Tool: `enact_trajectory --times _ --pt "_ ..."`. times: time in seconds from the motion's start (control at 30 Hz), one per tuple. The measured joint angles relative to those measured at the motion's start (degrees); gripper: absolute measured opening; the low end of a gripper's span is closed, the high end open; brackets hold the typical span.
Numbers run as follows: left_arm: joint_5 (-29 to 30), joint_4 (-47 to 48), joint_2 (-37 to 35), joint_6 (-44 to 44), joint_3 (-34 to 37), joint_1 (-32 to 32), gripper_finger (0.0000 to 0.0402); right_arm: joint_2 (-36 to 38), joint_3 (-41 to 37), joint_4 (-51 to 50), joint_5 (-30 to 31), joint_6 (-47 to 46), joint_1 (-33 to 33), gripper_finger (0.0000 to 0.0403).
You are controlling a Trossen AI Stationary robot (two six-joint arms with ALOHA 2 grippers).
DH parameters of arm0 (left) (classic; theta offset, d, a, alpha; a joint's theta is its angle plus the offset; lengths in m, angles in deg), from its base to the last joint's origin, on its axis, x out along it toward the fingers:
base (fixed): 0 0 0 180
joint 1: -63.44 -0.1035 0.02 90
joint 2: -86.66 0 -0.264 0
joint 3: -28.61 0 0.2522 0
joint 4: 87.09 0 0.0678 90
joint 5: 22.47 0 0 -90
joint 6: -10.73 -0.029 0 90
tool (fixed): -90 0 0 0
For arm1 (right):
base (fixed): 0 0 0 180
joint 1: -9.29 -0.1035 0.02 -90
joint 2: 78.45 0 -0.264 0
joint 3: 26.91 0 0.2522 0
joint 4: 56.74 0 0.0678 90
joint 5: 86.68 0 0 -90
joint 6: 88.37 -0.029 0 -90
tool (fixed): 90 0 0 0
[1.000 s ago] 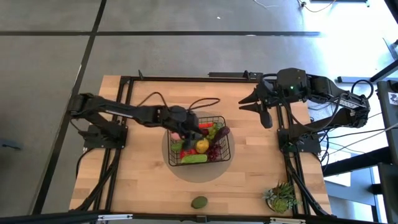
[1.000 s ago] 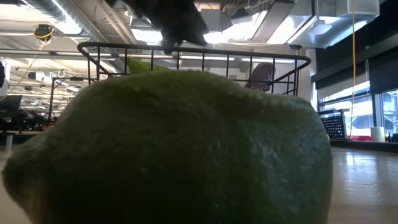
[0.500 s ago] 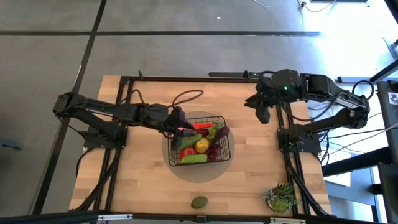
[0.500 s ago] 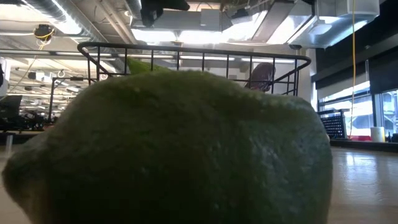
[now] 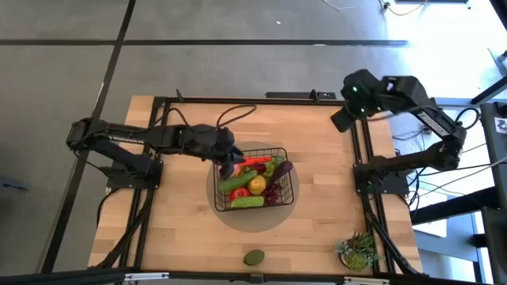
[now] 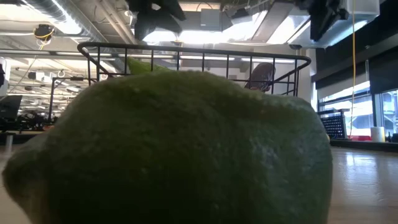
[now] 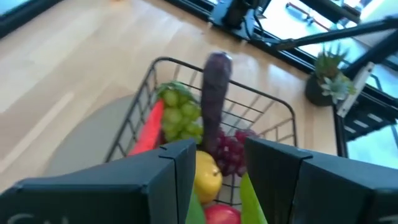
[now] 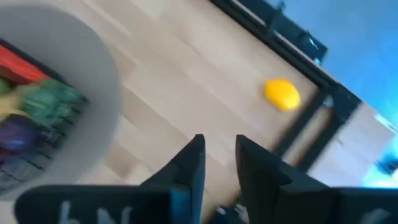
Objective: Build produce basket
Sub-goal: Put the yellow lemon into the black wire basket
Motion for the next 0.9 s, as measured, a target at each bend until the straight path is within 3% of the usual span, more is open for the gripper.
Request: enact_trajectory --times 0.3,0.9 --pt "-1.8 0.2 0.0 -0.3 0.0 -4.06 0.0124 -10.16 -0.02 -1.79 -8.38 14.09 13.57 0.0084" --pt "-4.02 6.6 0.0 -0.35 0.0 -5.94 0.0124 -28.11 -0.07 -1.21 -6.36 23.74 27.68 0.0084"
